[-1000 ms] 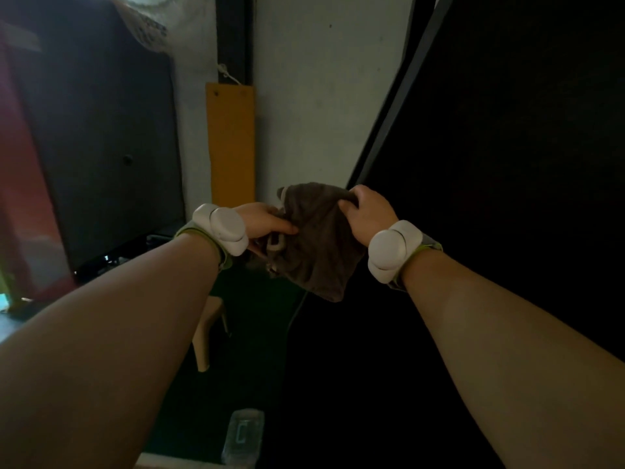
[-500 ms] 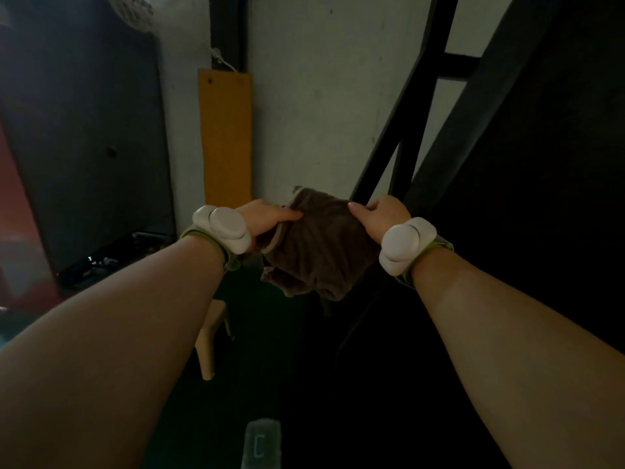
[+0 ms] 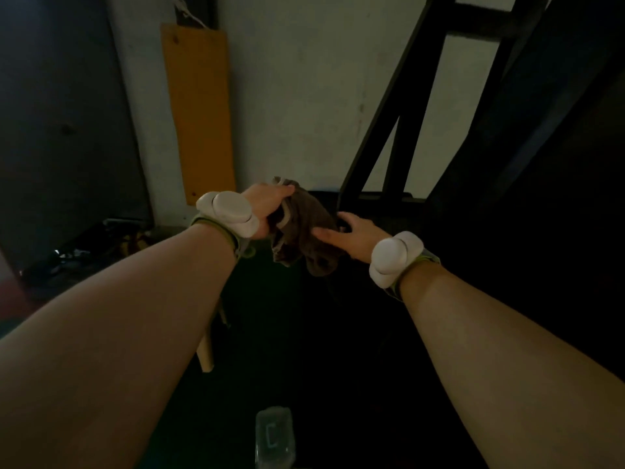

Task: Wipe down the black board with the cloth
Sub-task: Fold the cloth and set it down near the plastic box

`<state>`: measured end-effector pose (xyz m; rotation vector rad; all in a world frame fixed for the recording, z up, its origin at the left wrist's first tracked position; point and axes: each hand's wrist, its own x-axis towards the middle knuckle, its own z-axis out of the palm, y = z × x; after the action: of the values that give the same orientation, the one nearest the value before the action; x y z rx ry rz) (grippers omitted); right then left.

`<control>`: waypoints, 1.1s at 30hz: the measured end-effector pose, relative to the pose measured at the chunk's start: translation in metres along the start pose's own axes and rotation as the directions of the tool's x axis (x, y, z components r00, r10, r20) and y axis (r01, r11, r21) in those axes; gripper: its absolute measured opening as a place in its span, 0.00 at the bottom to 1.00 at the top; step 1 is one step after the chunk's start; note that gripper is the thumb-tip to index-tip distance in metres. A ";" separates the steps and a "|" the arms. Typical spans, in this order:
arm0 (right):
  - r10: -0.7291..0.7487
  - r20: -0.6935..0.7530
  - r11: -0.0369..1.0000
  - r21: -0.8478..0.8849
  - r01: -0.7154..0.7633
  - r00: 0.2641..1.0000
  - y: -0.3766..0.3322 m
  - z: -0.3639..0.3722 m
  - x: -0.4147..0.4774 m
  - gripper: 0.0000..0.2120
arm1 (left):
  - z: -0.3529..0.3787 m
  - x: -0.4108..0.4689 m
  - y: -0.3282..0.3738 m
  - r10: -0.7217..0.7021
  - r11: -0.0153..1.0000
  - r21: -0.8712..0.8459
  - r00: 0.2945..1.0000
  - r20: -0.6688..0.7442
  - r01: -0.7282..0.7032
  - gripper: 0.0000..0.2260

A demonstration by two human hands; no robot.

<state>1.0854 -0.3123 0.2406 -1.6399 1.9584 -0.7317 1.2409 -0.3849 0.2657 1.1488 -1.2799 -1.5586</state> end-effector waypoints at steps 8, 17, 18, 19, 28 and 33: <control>0.089 0.316 0.613 0.730 -0.302 0.945 0.019 0.008 0.076 0.32 | -0.007 0.071 -0.008 -0.055 0.947 -0.314 0.998 0.041 0.065 0.09; -0.034 -0.081 0.805 0.588 0.075 0.996 0.016 0.024 0.154 0.42 | -0.035 0.126 -0.034 -0.086 0.992 -0.101 0.995 -0.049 0.081 0.23; -0.047 -0.065 0.821 0.566 0.075 0.997 0.015 0.026 0.160 0.41 | -0.037 0.132 -0.038 -0.064 0.997 -0.052 0.997 -0.038 0.062 0.27; -0.055 -0.048 0.834 0.547 0.073 0.997 0.017 0.027 0.163 0.41 | -0.037 0.136 -0.042 -0.043 0.999 0.012 0.999 -0.017 0.043 0.31; -0.063 0.162 0.974 -0.205 0.097 0.985 0.030 0.055 0.204 0.37 | -0.047 0.181 -0.082 0.080 0.488 0.865 0.993 0.089 -0.117 0.26; 0.087 0.196 0.948 -0.317 -0.021 0.977 0.064 0.084 0.221 0.25 | -0.060 0.202 -0.119 0.079 0.426 0.901 0.995 0.055 -0.083 0.16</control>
<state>1.0577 -0.5292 0.1305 -1.7516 2.0333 -0.2208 1.2404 -0.5725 0.1127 1.6643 -2.2695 -0.6771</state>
